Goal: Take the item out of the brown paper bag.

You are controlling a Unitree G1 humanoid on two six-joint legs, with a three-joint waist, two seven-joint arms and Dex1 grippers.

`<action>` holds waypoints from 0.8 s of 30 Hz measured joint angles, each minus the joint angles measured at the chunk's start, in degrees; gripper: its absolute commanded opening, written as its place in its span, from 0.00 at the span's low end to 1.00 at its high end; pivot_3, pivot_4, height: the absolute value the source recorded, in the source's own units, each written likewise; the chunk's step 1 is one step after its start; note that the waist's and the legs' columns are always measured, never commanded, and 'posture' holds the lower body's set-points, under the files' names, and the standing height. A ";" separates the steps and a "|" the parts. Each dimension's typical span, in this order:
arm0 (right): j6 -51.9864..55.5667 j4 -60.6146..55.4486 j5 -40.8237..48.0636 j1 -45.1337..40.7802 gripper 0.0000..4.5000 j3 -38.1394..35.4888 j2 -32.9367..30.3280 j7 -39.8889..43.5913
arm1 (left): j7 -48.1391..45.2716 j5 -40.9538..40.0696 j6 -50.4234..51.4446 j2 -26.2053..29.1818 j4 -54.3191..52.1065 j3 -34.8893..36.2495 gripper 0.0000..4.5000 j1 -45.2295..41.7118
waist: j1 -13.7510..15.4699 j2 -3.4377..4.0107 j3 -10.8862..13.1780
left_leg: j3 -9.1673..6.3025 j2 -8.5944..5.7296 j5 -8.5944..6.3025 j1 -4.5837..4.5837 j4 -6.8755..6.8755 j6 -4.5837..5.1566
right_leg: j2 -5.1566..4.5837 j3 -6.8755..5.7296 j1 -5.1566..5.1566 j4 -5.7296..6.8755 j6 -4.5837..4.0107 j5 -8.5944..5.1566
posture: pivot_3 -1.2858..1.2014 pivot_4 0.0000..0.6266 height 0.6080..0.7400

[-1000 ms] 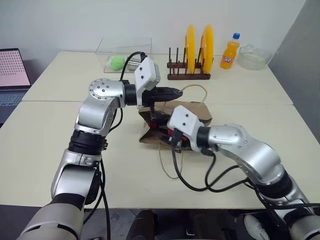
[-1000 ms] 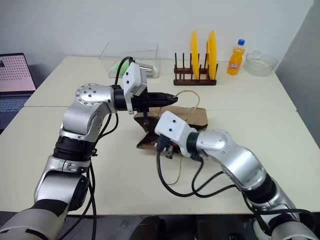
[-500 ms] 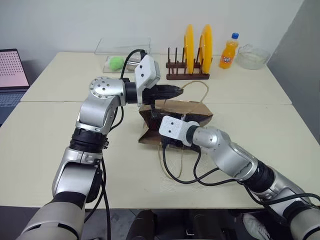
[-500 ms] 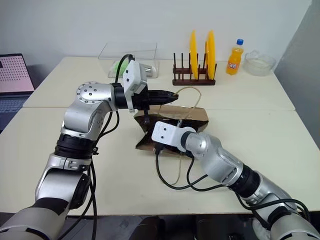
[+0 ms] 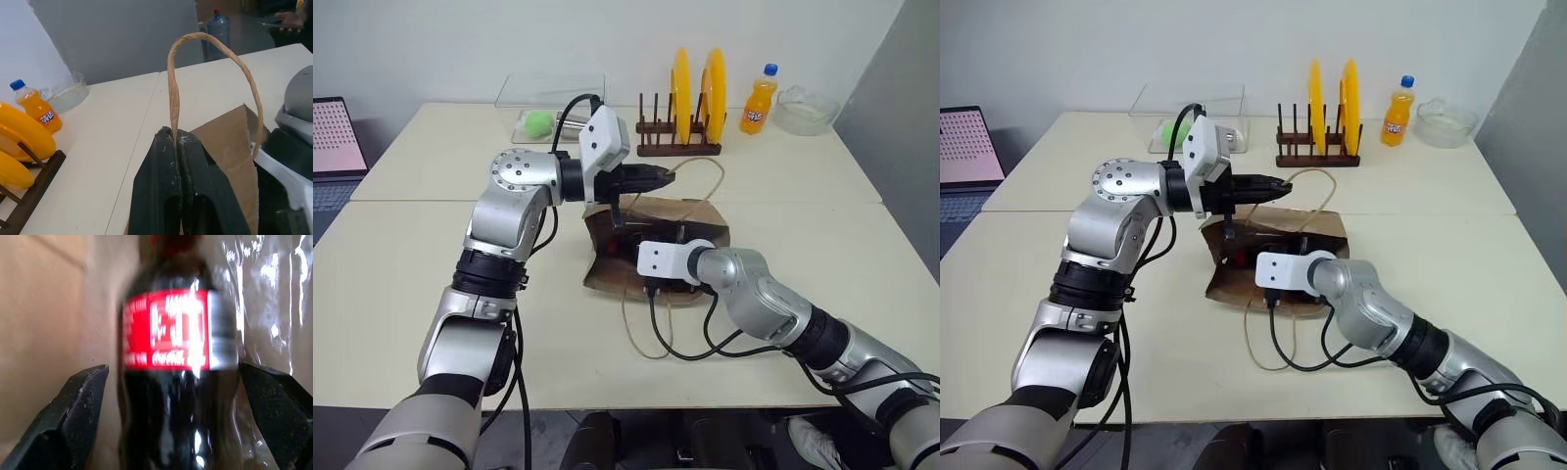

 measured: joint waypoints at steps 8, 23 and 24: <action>-5.49 5.48 -3.98 -1.83 0.99 -0.31 1.36 3.19 | 0.35 0.03 -0.95 -0.42 0.24 0.00 0.00 0.00 | -0.08 0.00 0.00 | 0.02 0.00 0.00 0.07 0.01 0.00 | 0.00 0.02 0.06 0.00 0.00 0.00 | 0.52 0.24 1.00; -12.24 11.04 -7.87 -1.66 0.70 -3.63 3.37 5.21 | 0.86 1.09 -2.54 -0.30 0.32 -0.01 0.00 0.02 | -0.19 0.00 -0.01 | 0.02 -0.01 0.01 0.11 0.02 -0.01 | 0.00 0.03 0.08 0.02 0.00 0.01 | 0.52 0.24 1.00; -13.03 10.92 -7.85 -1.55 0.70 -3.99 3.15 5.55 | 0.87 1.35 -2.91 -0.28 0.49 -0.01 0.00 0.02 | -0.19 0.00 -0.01 | 0.03 -0.01 0.01 0.11 0.02 -0.01 | 0.00 0.04 0.07 0.02 0.00 0.01 | 0.52 0.24 1.00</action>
